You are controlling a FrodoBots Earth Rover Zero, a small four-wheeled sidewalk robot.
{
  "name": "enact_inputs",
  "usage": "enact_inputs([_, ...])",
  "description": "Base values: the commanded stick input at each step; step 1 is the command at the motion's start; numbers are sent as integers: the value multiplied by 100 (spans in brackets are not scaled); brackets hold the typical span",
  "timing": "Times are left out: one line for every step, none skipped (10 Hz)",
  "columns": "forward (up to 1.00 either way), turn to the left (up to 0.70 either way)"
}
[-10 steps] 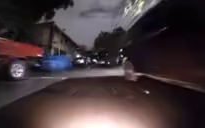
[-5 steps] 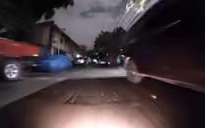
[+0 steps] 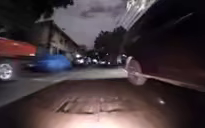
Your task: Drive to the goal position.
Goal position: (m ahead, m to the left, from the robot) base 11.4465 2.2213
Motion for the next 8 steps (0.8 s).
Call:
enact_inputs([50, 0])
enact_inputs([50, 0])
enact_inputs([50, 0])
enact_inputs([50, 0])
enact_inputs([50, 0])
enact_inputs([50, 0])
enact_inputs([50, 0])
enact_inputs([50, 0])
